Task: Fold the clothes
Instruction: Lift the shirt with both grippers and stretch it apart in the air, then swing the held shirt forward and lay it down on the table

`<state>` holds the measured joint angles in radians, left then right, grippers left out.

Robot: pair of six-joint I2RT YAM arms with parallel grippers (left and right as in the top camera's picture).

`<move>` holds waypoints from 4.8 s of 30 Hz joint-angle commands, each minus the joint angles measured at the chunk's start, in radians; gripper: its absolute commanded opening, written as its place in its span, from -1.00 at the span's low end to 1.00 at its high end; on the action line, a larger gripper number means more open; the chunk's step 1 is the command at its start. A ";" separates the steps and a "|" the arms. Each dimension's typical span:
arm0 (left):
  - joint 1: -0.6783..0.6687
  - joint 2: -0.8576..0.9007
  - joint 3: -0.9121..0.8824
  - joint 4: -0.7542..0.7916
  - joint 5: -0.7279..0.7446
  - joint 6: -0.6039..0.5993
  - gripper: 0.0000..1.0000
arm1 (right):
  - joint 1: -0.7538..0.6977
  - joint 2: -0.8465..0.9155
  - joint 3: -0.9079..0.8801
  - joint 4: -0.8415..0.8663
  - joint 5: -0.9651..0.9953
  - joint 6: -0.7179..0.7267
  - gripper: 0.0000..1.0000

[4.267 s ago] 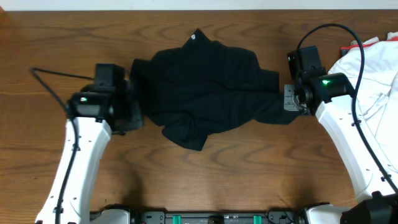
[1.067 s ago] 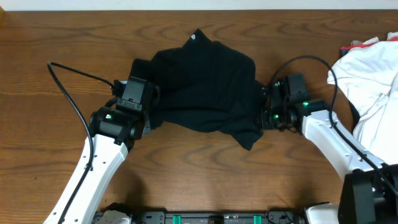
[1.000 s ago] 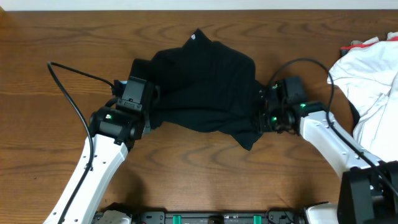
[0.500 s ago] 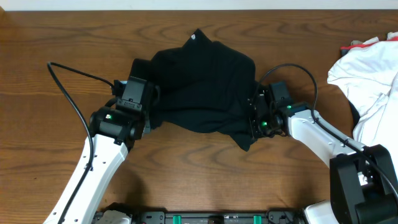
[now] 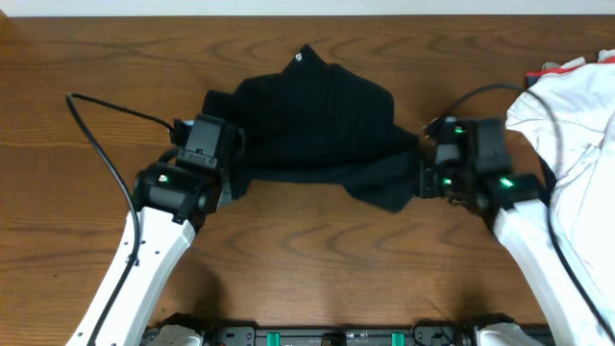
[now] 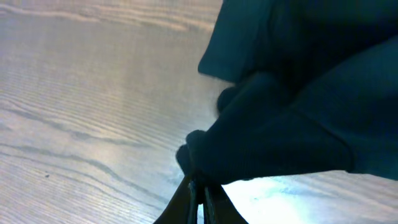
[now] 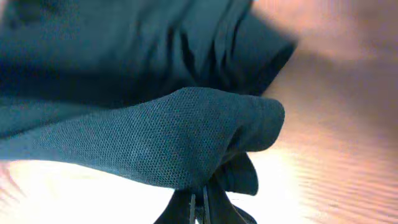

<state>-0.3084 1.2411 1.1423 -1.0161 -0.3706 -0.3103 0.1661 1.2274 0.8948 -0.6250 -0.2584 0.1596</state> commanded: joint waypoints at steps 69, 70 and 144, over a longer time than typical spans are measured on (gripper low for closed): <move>0.004 -0.251 0.694 -0.166 -0.004 0.213 -0.88 | -0.013 -0.283 0.502 -0.102 0.240 -0.027 -0.97; 0.004 -0.251 0.698 -0.166 -0.004 0.213 -0.88 | -0.013 -0.283 0.502 -0.102 0.240 -0.027 -0.97; 0.004 0.185 0.982 -0.422 -0.086 0.248 -0.88 | -0.007 -0.158 0.502 -0.088 0.134 -0.046 -0.97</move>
<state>-0.3084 1.5230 2.0998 -1.4220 -0.4374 -0.0299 0.1600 1.1267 1.3846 -0.7162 -0.1162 0.1413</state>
